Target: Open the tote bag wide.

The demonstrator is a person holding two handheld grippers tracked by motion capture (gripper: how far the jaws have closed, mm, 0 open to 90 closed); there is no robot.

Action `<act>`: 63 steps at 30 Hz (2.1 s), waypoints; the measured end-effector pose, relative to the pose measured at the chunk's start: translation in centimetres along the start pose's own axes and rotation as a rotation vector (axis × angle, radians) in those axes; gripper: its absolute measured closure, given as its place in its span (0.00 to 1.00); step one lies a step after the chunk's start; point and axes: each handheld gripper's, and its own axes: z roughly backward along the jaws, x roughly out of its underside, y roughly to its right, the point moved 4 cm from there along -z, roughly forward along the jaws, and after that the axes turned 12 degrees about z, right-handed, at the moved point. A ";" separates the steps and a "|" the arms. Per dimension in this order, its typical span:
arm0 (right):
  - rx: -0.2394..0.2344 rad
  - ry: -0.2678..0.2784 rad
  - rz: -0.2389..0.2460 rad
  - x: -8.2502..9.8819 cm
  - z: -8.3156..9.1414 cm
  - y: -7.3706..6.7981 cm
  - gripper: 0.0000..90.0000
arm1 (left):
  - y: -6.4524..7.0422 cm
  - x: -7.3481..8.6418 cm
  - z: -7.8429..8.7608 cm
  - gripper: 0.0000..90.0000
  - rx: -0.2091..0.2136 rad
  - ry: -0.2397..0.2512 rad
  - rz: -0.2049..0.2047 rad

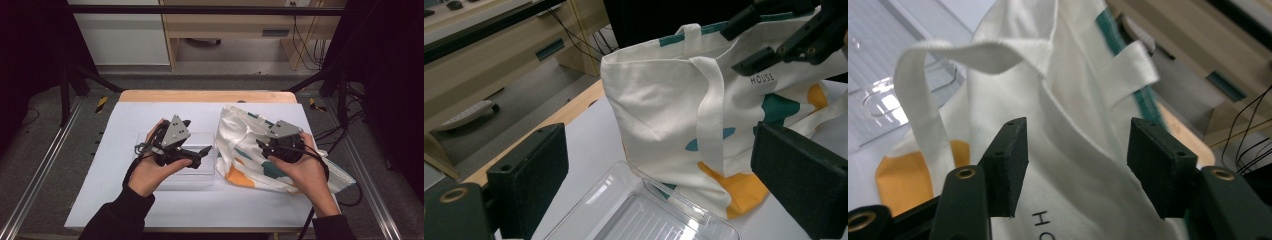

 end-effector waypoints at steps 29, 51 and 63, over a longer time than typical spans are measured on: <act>-0.112 0.171 -0.060 0.7 3.7 -6.9 0.99 | 1.9 -5.9 -8.6 0.22 0.090 -0.102 -0.081; -0.160 0.219 -0.069 1.4 4.1 -9.4 0.99 | 2.8 -5.2 -13.7 0.70 0.114 -0.274 -0.178; -0.216 0.200 -0.049 1.2 3.7 -11.0 1.00 | 2.2 -5.6 -14.6 0.98 0.080 -0.267 -0.154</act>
